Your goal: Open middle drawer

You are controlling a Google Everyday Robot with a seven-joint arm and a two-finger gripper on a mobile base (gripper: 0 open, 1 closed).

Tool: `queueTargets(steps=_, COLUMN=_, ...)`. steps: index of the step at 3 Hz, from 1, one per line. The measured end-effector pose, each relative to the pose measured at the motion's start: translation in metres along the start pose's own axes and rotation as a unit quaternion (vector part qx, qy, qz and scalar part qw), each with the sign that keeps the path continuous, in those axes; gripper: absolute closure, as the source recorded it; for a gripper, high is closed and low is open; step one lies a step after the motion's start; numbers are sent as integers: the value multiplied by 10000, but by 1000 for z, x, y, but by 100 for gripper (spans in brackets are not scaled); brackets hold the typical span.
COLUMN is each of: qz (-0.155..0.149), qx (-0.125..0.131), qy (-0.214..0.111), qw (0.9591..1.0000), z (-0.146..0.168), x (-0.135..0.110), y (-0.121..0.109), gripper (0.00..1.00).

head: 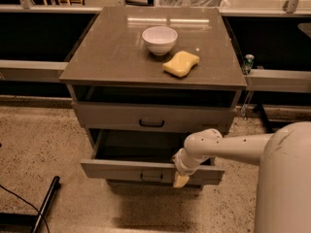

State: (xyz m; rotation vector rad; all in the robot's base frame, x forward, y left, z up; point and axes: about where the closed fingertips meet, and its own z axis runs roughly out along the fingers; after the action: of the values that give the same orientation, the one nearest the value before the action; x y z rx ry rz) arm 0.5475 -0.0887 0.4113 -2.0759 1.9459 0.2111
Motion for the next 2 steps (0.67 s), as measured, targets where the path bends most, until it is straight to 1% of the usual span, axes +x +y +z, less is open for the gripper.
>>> queueTargets(steps=1, qz=-158, qx=-22, qy=41, qw=9999, z=-12, x=-7, y=9, gripper=52)
queueTargets(steps=2, qz=-251, qx=-65, qy=79, qw=9996, z=-22, x=-9, y=15, gripper=78)
